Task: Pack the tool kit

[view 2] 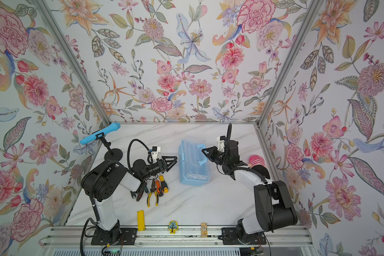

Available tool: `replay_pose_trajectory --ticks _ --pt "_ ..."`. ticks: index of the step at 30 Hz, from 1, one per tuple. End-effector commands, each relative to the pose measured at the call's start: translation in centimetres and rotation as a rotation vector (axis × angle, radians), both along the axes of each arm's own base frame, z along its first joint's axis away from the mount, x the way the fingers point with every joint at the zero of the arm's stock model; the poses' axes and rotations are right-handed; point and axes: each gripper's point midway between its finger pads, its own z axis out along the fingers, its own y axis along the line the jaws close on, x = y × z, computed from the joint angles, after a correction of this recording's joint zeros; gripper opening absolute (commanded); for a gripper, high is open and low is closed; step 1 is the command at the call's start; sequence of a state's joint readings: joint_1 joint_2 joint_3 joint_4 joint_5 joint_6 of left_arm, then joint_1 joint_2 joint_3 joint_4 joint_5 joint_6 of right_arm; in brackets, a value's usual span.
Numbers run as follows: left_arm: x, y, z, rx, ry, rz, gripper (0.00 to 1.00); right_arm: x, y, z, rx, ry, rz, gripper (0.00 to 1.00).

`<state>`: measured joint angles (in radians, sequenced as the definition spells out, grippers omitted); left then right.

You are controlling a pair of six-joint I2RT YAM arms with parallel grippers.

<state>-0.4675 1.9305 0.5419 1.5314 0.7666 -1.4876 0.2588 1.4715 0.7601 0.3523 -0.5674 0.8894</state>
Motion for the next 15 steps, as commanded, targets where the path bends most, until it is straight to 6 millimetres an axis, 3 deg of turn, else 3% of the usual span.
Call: replay_pose_trajectory --ticks 1,9,15 --pt "-0.6 -0.6 2.3 -0.066 -0.14 -0.013 0.75 -0.2 0.4 0.8 -0.012 -0.015 0.012 0.0" --pt "0.0 -1.2 2.9 -0.119 -0.15 -0.028 0.75 -0.6 1.8 0.5 -0.009 -0.016 0.045 0.0" --pt "0.1 -1.3 5.7 -0.153 -0.218 -0.034 0.75 -0.5 2.4 0.5 -0.036 -0.02 0.058 0.0"
